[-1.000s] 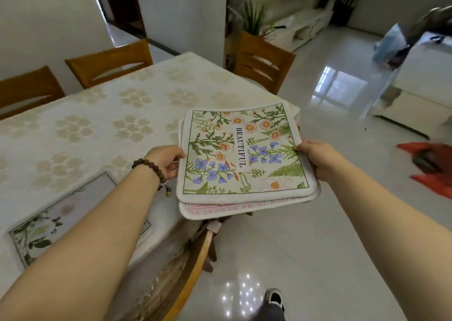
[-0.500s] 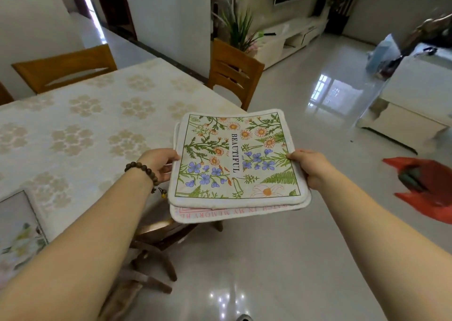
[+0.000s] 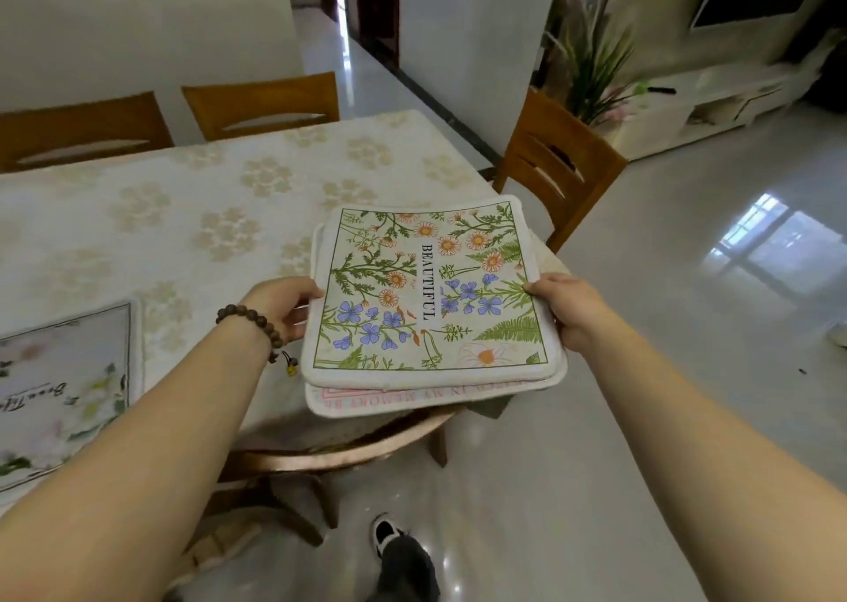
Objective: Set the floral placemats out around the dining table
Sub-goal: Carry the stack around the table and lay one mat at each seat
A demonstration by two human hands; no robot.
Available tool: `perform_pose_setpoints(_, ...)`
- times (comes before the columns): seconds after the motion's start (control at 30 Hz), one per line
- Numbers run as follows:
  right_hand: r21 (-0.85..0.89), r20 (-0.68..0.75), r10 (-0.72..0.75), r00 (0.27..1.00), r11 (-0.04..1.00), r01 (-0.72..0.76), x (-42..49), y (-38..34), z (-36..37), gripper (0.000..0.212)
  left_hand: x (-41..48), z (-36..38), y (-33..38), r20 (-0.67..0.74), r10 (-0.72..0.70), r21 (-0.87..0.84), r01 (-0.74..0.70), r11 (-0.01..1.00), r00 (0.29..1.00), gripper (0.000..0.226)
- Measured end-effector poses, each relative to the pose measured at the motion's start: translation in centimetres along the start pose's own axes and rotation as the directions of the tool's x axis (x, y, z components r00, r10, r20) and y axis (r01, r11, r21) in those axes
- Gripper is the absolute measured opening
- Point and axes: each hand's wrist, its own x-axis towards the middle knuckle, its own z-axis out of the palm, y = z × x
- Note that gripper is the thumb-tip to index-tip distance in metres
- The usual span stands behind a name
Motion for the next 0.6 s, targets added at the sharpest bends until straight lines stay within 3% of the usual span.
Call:
perform_pose_setpoints(0.3, -0.188, 0.14, -0.04, 0.989, 0.98, 0.067, 10.9, -4.3, 8.0, 0.023, 6.6, -2.9, 2.7, -0.173, 0.025, -0.126, -0.047, 0.991, 0.985, 0.014)
perform_pose_setpoints(0.6, -0.222, 0.2, -0.06, 0.978, 0.969, 0.105, 18.2, -5.7, 15.0, 0.032, 10.5, -5.4, 3.8, -0.32, 0.033, -0.145, -0.084, 0.986, 0.947, 0.021)
